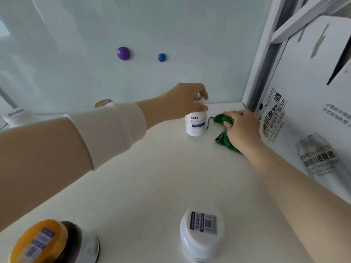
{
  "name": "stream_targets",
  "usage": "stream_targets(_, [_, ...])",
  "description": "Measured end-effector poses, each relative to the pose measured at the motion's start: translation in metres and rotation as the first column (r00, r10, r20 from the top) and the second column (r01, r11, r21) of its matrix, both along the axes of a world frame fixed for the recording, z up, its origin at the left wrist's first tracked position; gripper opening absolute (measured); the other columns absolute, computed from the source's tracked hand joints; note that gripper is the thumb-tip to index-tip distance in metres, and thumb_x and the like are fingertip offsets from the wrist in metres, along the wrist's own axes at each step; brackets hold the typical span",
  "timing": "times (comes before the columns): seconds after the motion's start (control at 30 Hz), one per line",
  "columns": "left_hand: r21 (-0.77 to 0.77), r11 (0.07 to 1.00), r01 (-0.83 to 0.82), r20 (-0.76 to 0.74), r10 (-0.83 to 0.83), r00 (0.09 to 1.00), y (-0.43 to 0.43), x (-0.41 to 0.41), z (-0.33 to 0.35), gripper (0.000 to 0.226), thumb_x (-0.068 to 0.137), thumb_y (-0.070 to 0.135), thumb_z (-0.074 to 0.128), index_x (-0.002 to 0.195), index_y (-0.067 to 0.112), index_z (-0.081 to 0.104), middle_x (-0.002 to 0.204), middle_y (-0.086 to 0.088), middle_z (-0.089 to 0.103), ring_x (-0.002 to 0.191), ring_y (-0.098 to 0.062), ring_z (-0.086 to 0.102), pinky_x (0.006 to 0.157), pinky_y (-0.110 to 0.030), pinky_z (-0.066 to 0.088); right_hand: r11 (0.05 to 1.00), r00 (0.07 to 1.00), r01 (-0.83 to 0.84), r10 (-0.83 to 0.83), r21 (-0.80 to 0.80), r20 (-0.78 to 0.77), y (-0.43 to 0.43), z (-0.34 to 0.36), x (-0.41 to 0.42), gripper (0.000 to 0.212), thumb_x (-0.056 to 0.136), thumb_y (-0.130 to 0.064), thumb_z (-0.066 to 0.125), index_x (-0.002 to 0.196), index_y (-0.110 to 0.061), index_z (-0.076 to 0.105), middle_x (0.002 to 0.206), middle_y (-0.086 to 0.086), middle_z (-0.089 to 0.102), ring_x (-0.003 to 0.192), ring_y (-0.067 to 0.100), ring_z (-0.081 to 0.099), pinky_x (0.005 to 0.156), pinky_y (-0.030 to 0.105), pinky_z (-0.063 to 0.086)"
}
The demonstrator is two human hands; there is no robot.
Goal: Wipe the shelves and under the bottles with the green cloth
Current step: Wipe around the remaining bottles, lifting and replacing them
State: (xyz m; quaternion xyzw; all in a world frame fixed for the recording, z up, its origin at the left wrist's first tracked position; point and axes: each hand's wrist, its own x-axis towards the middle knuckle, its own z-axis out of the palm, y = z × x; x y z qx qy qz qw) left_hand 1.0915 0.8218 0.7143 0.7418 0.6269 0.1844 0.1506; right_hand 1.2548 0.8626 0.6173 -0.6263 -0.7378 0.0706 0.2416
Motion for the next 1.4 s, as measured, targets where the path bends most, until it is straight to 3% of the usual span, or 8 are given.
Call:
stream_targets(0.13, [0.174,0.983,-0.056,-0.044,0.065,0.997,0.006,-0.03,0.037,0.032,0.086,0.03,0.057,0.117,0.02,0.056,0.106,0.004,0.048,0.091,-0.013,0.045,0.052,0.0,0.032,0.94,0.939,-0.338,0.333,-0.047,-0.087,-0.031,0.005,-0.037,0.04,0.092,-0.025,0.048,0.132,-0.017,0.045,0.135,0.005,0.047,0.126,0.022,0.034,0.103,0.024,0.023])
stream_targets(0.33, [0.263,0.959,-0.105,-0.021,0.114,0.993,-0.007,-0.05,0.058,0.031,0.087,0.035,0.054,0.117,0.027,0.055,0.118,0.002,0.054,0.069,-0.008,0.045,0.052,-0.021,0.032,0.544,0.548,-0.836,0.823,-0.07,-0.15,-0.117,0.004,-0.059,0.04,0.087,-0.02,0.055,0.127,-0.018,0.054,0.135,-0.002,0.053,0.123,0.015,0.044,0.105,0.015,0.021])
stream_targets(0.57, [0.225,0.969,-0.102,-0.035,0.112,0.993,-0.025,-0.054,0.052,0.03,0.087,0.035,0.054,0.116,0.029,0.055,0.11,0.008,0.054,0.075,-0.013,0.049,0.05,-0.022,0.031,0.942,0.931,-0.335,0.334,0.016,-0.15,-0.016,0.003,0.002,0.038,0.087,-0.008,0.056,0.124,-0.016,0.056,0.132,0.005,0.055,0.123,0.022,0.048,0.098,0.013,0.022])
stream_targets(0.7, [0.216,0.971,-0.102,-0.025,0.11,0.994,-0.034,-0.055,0.048,0.029,0.087,0.036,0.054,0.115,0.031,0.055,0.117,0.008,0.056,0.089,-0.016,0.049,0.051,-0.022,0.033,0.999,0.995,-0.034,0.031,-0.024,-0.095,0.03,0.004,0.007,0.037,0.093,-0.018,0.046,0.13,-0.019,0.048,0.139,0.007,0.047,0.128,0.025,0.041,0.105,0.032,0.03])
stream_targets(0.93, [0.197,0.976,-0.097,-0.038,0.106,0.994,-0.038,-0.049,0.04,0.031,0.087,0.035,0.055,0.118,0.028,0.054,0.113,0.007,0.054,0.077,-0.014,0.048,0.054,-0.017,0.032,0.737,0.746,-0.666,0.657,-0.114,-0.108,-0.057,0.006,-0.042,0.038,0.088,-0.017,0.056,0.126,-0.023,0.053,0.14,-0.003,0.048,0.13,0.014,0.04,0.108,0.024,0.022])
stream_targets(1.1, [0.15,0.988,-0.041,-0.078,0.053,0.996,-0.034,-0.039,0.031,0.034,0.088,0.031,0.055,0.12,0.023,0.053,0.118,-0.003,0.054,0.09,-0.015,0.045,0.058,-0.015,0.03,0.517,0.561,-0.827,0.788,-0.22,-0.254,-0.103,0.014,-0.032,0.038,0.086,-0.009,0.058,0.12,-0.027,0.058,0.128,-0.022,0.048,0.125,-0.006,0.036,0.105,0.004,0.018])
stream_targets(1.3, [0.16,0.986,-0.041,-0.077,0.054,0.996,-0.034,-0.038,0.033,0.036,0.088,0.033,0.055,0.122,0.022,0.052,0.122,-0.006,0.054,0.092,-0.016,0.046,0.074,-0.025,0.033,0.837,0.832,-0.536,0.501,-0.111,-0.238,-0.051,0.012,-0.065,0.036,0.091,-0.014,0.051,0.125,-0.025,0.054,0.136,-0.006,0.05,0.127,0.012,0.044,0.103,0.018,0.029])
stream_targets(1.4, [0.16,0.986,-0.053,-0.089,0.067,0.994,-0.036,-0.045,0.032,0.035,0.088,0.033,0.055,0.121,0.022,0.052,0.121,-0.004,0.054,0.092,-0.016,0.047,0.07,-0.023,0.034,0.783,0.799,-0.599,0.569,-0.169,-0.195,-0.052,0.013,-0.087,0.037,0.091,-0.019,0.05,0.127,-0.029,0.051,0.139,-0.01,0.047,0.129,0.01,0.041,0.105,0.023,0.03])
